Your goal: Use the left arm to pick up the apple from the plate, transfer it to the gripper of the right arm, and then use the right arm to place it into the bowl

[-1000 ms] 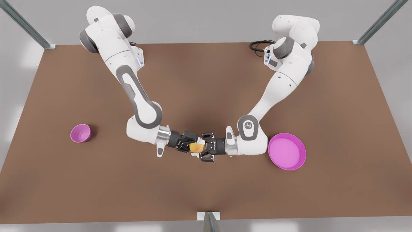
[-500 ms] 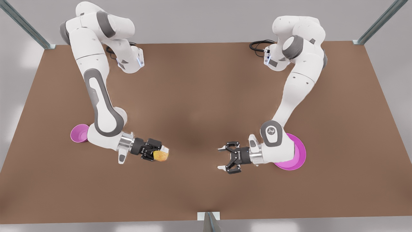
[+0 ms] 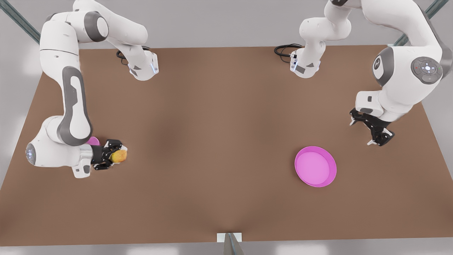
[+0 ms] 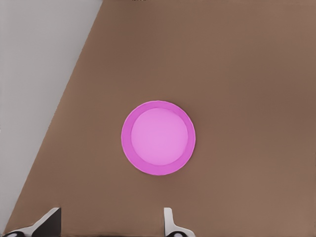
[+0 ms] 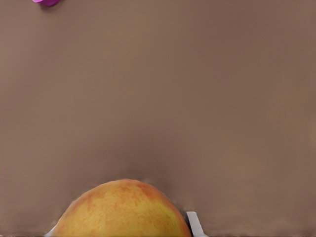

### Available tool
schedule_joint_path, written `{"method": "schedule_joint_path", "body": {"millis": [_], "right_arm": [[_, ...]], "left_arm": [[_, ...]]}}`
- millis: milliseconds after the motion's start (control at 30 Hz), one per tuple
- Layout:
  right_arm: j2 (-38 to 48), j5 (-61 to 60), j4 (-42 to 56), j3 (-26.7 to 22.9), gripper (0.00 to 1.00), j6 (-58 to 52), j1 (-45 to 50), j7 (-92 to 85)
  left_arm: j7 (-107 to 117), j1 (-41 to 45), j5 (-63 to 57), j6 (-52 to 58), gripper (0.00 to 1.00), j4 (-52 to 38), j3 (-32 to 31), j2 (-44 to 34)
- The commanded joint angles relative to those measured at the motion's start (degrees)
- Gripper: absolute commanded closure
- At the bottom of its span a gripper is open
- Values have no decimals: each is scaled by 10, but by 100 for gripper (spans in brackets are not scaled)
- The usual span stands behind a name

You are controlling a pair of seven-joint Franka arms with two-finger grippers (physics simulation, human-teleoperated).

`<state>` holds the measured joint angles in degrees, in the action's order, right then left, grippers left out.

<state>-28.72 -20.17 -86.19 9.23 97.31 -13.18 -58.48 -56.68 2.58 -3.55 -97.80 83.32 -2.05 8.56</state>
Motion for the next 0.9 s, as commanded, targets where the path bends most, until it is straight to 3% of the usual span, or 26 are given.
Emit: {"method": "schedule_joint_path", "body": {"millis": [0, 433, 600, 667, 867], "right_arm": [[1, 116, 1, 0, 30, -28, -10, -161], [-21, 252, -8, 2, 30, 82, -77, -354], [23, 251, -109, 9, 30, 90, -85, -360], [50, 252, -163, 9, 30, 140, -98, -360], [31, 290, -166, 8, 28, 169, -136, -371]], "left_arm": [[549, 3, 4, 24, 0, -6, 5, 11], [547, 2, 0, 24, 0, -6, 7, 23], [548, 2, 0, 24, 0, -4, 7, 28], [550, 4, 0, 24, 0, -4, 7, 30], [549, 3, 0, 24, 0, -4, 7, 30]]}}
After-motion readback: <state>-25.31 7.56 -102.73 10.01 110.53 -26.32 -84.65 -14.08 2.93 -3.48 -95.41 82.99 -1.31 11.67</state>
